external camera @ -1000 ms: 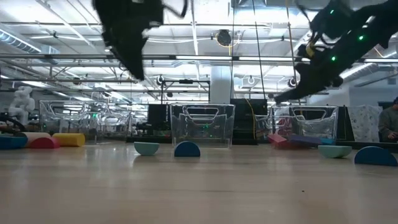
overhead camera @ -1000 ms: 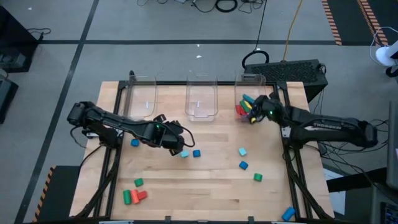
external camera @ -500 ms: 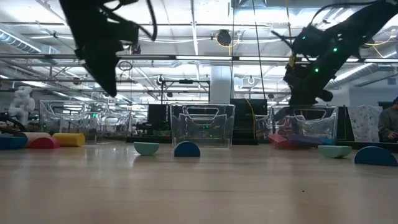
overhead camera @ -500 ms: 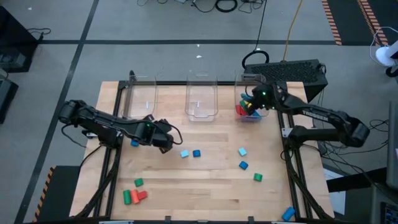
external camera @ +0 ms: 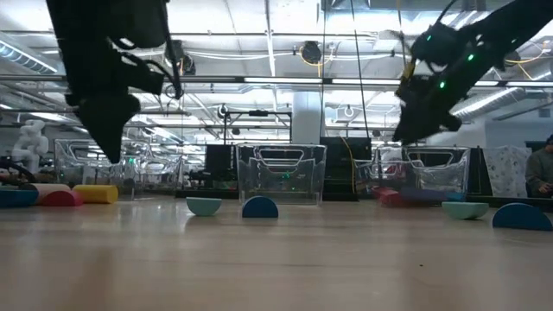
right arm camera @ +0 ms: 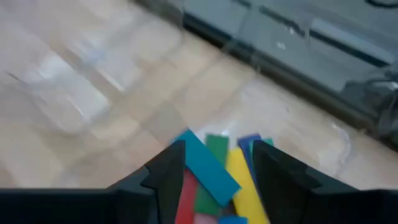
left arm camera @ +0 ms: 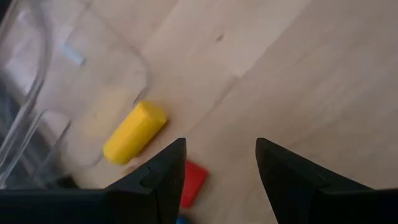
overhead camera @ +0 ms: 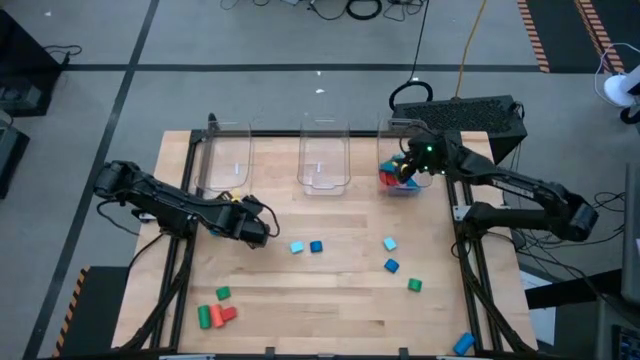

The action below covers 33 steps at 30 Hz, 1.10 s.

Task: Sort blocks by size
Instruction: Put the light blue half circle block into the center transparent bin

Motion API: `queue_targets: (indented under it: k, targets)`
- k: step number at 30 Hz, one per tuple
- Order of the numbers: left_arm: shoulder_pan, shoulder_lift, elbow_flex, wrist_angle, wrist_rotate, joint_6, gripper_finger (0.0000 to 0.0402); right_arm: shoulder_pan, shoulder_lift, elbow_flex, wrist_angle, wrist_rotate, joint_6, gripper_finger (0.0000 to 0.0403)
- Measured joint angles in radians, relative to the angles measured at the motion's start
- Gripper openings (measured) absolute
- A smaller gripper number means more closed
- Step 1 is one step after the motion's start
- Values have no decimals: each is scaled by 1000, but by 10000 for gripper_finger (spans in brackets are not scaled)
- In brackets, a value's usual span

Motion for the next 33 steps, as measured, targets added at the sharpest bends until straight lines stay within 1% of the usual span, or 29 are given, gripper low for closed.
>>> queue_targets:
  k: [3, 8, 14, 16, 19, 26, 29, 33]
  targets:
    - [1, -13, -11, -52, -1, -64, 196, 30, -74, 0, -4, -5, 34, 170]
    - [16, -79, -73, -67, -3, -121, 196, 86, -159, 0, -14, -77, 74, 170]
    - [42, -174, -171, -72, 43, -252, 196, 177, -187, 0, -26, -79, 102, 170]
    - [42, -187, -188, -67, 46, -250, 196, 205, -187, 0, -24, -78, 105, 169]
    - [41, -185, -204, -49, 51, -156, 196, 239, -187, 0, -20, -75, 106, 169]
    - [41, -177, -205, 70, 107, 222, 196, 285, -187, 0, -14, -74, 112, 169]
    - [42, -177, -205, 70, 111, 296, 196, 298, -187, 0, -13, -73, 112, 169]
    - [59, -173, -205, 59, 135, 323, 196, 312, -187, 0, -13, -73, 112, 169]
